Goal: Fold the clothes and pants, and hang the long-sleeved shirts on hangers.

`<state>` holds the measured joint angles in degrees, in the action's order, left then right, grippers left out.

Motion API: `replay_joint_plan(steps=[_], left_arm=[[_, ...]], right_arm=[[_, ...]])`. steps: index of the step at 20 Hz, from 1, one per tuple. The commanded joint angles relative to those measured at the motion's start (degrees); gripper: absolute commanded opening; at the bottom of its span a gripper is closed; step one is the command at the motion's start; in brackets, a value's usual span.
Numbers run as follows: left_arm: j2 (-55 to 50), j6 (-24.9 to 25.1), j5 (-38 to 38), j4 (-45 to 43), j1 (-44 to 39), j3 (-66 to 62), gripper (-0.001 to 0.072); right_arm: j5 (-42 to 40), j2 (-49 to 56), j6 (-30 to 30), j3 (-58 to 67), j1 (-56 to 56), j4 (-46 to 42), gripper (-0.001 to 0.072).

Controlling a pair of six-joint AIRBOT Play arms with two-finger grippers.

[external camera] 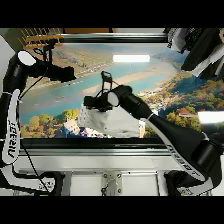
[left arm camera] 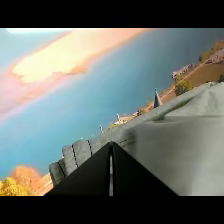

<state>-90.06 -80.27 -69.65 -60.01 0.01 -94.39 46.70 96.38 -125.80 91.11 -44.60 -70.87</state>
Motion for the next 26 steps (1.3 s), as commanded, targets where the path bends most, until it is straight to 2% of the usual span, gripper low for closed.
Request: replay_joint_plan(steps=[1,3,6,8,12,15,17,19,22,26], left_arm=[[0.5,0.0,0.7,0.0,0.9,-0.1,0.0028],[1.4,0.9,1.3,0.0,0.9,0.0,0.0028],[4.1,1.6,1.4,0.0,0.9,1.0,0.0028],[7.7,2.1,3.1,0.1,0.7,6.4,0.0028],[15.5,2.6,4.4,0.1,-0.6,20.2,0.0028],[20.1,2.5,6.1,0.1,-3.7,28.1,0.0028],[22.4,2.5,7.6,0.2,-6.5,31.7,0.0028],[24.1,2.5,9.7,0.1,-9.4,34.3,0.0028],[24.5,2.3,10.4,0.1,-13.4,34.8,0.0028],[24.5,-0.5,11.8,0.1,-16.9,34.8,0.0028]], right_arm=[[-17.8,4.3,13.8,0.0,-4.2,15.2,0.0717],[-17.8,2.4,24.0,0.0,-3.9,20.4,0.0717],[-12.8,-3.6,32.3,-1.2,-0.4,18.2,0.0717],[-5.0,-9.2,36.5,-5.3,4.9,16.4,0.0716],[11.5,-21.3,38.8,-20.4,21.4,12.5,0.0717],[13.1,-26.8,38.6,-32.7,35.1,12.0,0.0718],[12.4,-26.9,39.8,-38.8,42.2,13.1,0.072],[9.9,-24.8,44.6,-42.9,45.9,18.0,0.072],[8.2,-18.3,56.6,-44.2,46.3,28.2,0.072],[8.4,-8.8,73.2,-44.2,44.5,48.7,0.072]])
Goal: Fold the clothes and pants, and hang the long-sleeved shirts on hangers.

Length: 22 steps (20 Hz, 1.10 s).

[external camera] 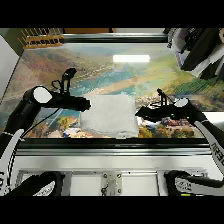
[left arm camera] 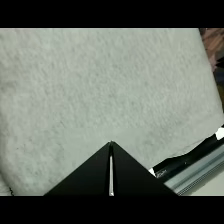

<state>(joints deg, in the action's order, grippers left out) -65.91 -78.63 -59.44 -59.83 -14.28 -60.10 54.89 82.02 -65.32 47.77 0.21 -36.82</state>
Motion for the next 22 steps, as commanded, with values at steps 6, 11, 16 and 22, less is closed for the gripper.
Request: replay_joint_plan(steps=[6,11,16,22], left_arm=[[0.3,-4.0,3.6,-0.1,-3.7,0.5,0.0028],[0.3,-4.4,3.5,-0.1,-3.7,0.5,0.0028],[0.3,-4.9,3.6,-0.1,-3.7,0.5,0.0028],[0.3,-5.0,3.6,-0.1,-3.7,0.5,0.0028]], right_arm=[[1.3,11.3,17.6,2.2,-6.8,21.9,0.072],[1.1,11.3,21.0,3.9,-10.6,21.9,0.0294],[1.0,6.0,18.2,7.4,-5.4,11.3,0.0028],[1.0,-10.7,-0.7,9.5,26.7,-17.6,0.0028]])
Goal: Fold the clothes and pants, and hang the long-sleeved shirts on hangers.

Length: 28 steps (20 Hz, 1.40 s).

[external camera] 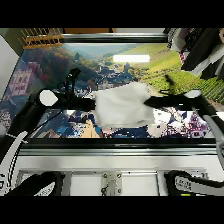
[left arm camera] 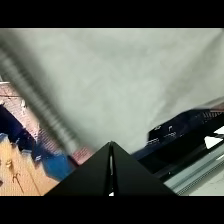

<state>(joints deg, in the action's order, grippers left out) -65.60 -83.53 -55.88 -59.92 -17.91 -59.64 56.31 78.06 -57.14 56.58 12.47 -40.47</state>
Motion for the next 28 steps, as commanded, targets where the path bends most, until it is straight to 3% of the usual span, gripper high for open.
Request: replay_joint_plan(steps=[1,4,7,15,16,17,18,19,21,23,25,28], left_arm=[[0.0,-0.1,0.1,0.0,0.0,0.0,0.0028],[0.0,-0.1,0.9,0.0,0.0,0.0,0.0028],[0.0,-1.4,1.0,0.0,0.0,0.0,0.0028],[0.0,-1.4,1.0,0.0,0.0,0.0,0.0028],[0.0,-1.4,1.0,0.0,0.0,0.0,0.0028],[0.0,-1.4,0.9,0.0,0.0,0.0,0.0028],[0.0,-1.4,0.8,0.0,0.0,0.0,0.0028],[0.0,-1.4,0.9,0.0,0.0,0.0,0.0028],[0.0,-1.4,0.9,0.0,0.0,0.0,0.0028],[0.0,-1.4,1.0,0.0,0.0,0.0,0.0028],[0.0,-1.4,1.1,0.0,0.0,0.0,0.0028],[0.0,-1.4,1.1,0.0,0.0,0.0,0.0028]], right_arm=[[-0.5,-8.3,-10.4,0.7,20.9,-16.0,0.0028],[-0.5,-10.7,-10.9,0.5,39.6,-16.5,0.0028],[-0.6,-10.6,-16.5,-2.1,51.6,-16.5,0.0027],[-0.3,-10.8,-16.7,-8.6,54.6,-17.1,0.0034],[-0.5,-11.2,-16.4,-8.5,54.8,-18.5,0.0066],[-1.0,-11.4,-16.4,-8.1,55.1,-20.6,0.0236],[-1.3,-11.5,-16.4,-7.1,55.3,-23.5,0.0459],[-1.2,-11.6,-16.4,-5.4,55.6,-27.6,0.0581],[0.3,-11.9,-16.6,-0.9,55.8,-34.4,0.0613],[0.0,-12.9,-16.6,3.6,55.6,-31.8,0.0612],[-2.1,-14.8,-15.8,4.9,54.0,-18.9,0.0611],[0.8,-17.9,-3.1,4.8,45.2,0.7,0.0611]])
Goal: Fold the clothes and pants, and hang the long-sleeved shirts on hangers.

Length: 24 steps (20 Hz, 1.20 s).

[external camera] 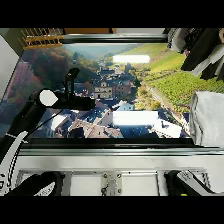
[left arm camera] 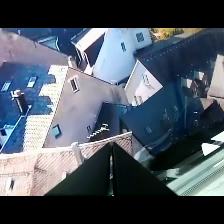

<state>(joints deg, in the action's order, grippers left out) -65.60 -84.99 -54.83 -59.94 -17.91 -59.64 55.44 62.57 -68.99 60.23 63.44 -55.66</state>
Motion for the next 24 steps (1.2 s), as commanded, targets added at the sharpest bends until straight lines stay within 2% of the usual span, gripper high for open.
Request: replay_joint_plan(steps=[1,5,9,12,13,15,16,24], left_arm=[[0.0,0.1,0.1,0.0,0.0,0.0,0.0028],[0.0,0.1,0.1,0.0,0.0,0.0,0.0028],[0.0,0.1,0.7,0.0,0.0,0.0,0.0028],[0.0,0.1,0.7,0.0,0.0,0.0,0.0028],[0.0,0.1,0.7,0.0,0.0,0.0,0.0028],[0.0,0.1,0.7,0.0,0.0,0.0,0.0028],[0.0,0.1,0.6,0.0,0.0,0.0,0.0028],[0.0,0.1,0.7,0.0,0.0,0.0,0.0028]], right_arm=[[3.7,-3.3,10.8,1.2,-10.6,18.4,0.0611],[10.6,-4.3,10.9,0.9,-32.2,18.7,0.0611],[10.6,-4.0,10.9,0.3,-49.8,18.4,0.061],[10.6,-3.8,10.9,0.3,-58.2,18.4,0.0605],[10.6,-3.8,11.0,0.3,-59.9,18.4,0.0522],[10.6,-3.8,11.0,0.3,-62.0,18.4,0.0074],[10.6,-3.8,10.9,0.3,-62.2,18.4,0.0033],[10.9,-3.8,11.0,0.3,-62.2,18.4,0.0034]])
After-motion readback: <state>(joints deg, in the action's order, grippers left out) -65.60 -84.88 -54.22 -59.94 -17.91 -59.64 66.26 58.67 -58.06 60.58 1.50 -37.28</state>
